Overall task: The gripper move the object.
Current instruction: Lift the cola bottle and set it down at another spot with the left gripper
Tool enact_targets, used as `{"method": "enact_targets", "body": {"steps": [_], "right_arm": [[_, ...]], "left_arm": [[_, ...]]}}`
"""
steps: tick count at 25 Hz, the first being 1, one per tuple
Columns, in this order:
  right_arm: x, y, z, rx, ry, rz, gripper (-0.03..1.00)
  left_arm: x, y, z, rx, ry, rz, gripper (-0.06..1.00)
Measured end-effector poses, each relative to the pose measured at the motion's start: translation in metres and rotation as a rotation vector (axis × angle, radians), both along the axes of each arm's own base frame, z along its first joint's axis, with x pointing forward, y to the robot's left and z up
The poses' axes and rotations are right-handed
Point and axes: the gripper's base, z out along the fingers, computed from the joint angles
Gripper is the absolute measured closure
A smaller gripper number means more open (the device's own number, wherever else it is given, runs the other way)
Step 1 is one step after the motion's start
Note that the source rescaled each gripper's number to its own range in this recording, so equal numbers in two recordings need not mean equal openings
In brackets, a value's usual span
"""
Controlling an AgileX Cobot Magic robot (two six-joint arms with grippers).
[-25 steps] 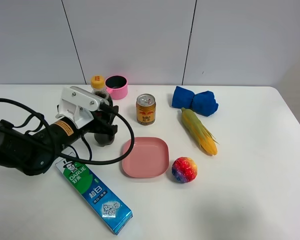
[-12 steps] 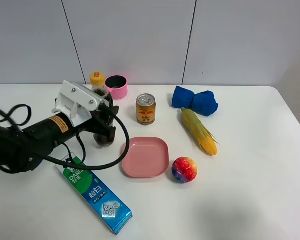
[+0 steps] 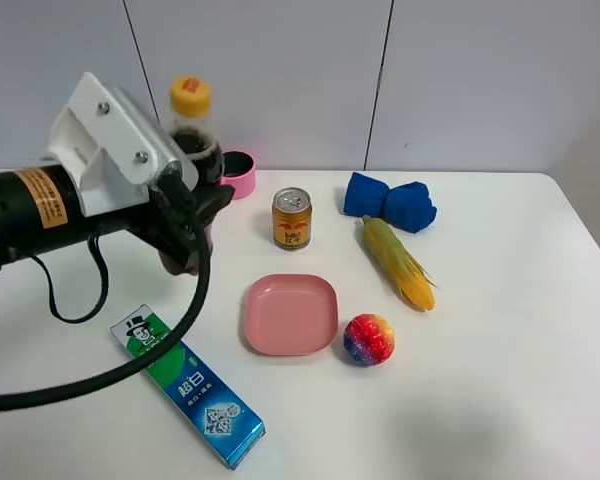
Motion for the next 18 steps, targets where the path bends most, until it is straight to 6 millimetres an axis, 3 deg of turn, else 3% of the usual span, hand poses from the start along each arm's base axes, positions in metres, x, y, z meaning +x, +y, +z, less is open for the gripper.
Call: {"method": "enact_targets", "body": {"steps": [3, 6, 14, 18], "right_arm": [[0.0, 0.0, 0.0, 0.0, 0.0, 0.0, -0.03], [0.0, 0.0, 0.0, 0.0, 0.0, 0.0, -0.03], [0.0, 0.0, 0.0, 0.0, 0.0, 0.0, -0.03], [0.0, 0.0, 0.0, 0.0, 0.0, 0.0, -0.03]], "left_arm": [[-0.014, -0.025, 0.029, -0.037, -0.06, -0.11, 0.94], [-0.022, -0.049, 0.042, -0.058, -0.079, -0.195, 0.94], [-0.025, -0.109, 0.036, -0.046, -0.045, -0.331, 0.94], [-0.018, -0.132, 0.034, -0.149, -0.061, -0.379, 0.94]]}}
